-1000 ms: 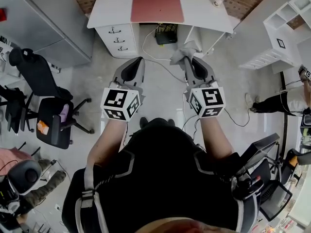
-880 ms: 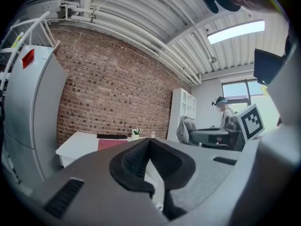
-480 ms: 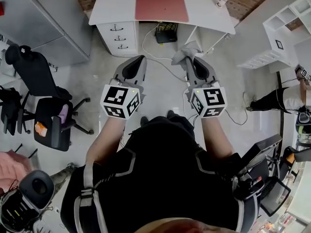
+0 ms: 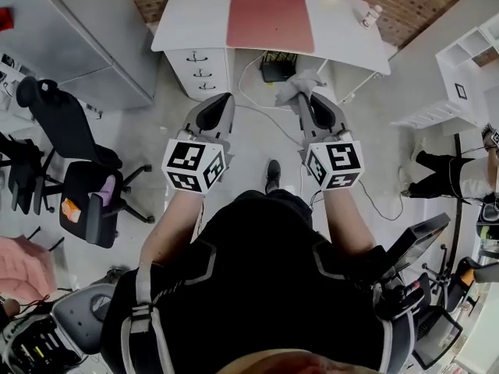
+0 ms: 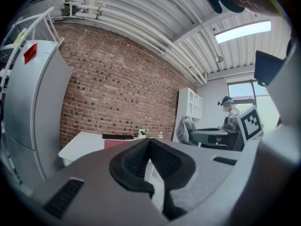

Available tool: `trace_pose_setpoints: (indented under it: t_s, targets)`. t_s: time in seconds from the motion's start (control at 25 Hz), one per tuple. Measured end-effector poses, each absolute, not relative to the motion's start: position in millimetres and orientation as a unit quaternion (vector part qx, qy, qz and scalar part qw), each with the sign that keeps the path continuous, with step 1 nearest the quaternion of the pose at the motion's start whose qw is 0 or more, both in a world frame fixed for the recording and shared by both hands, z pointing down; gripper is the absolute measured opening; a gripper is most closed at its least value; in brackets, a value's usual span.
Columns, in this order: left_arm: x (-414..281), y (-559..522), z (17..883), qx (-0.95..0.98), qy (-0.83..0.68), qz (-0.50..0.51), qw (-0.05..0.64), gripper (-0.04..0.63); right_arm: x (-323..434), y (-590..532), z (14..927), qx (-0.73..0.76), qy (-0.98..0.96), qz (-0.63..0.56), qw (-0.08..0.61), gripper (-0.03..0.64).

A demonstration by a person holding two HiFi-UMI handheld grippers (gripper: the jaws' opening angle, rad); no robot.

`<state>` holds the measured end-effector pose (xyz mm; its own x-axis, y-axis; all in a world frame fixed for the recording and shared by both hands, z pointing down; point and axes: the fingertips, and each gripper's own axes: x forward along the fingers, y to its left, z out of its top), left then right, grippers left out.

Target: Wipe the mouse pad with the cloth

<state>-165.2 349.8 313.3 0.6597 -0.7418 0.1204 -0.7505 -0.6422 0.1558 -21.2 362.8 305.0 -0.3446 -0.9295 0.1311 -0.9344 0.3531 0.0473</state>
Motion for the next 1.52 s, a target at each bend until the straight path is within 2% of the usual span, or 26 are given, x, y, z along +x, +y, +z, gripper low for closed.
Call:
trace_pose_setpoints:
  t_s: [0.8,1.08,1.52]
  targets:
    - [-69.6,219.6,324.7,0.882,-0.453,0.065,0.11,0.0,76.3,224.6,316.8,0.521,-0.851,0.033,0.054,0.033]
    - [-33.2,190.5,324.4,0.879,-0.461,0.089,0.082,0.0,107.4,190.1,325.3,0.503,-0.862,0.032,0.055,0.032]
    - [-36.0,158.0,340.2,0.881,-0.454,0.08,0.103,0.0,90.6,147.2,339.4,0.484,-0.872,0.043,0.06,0.032]
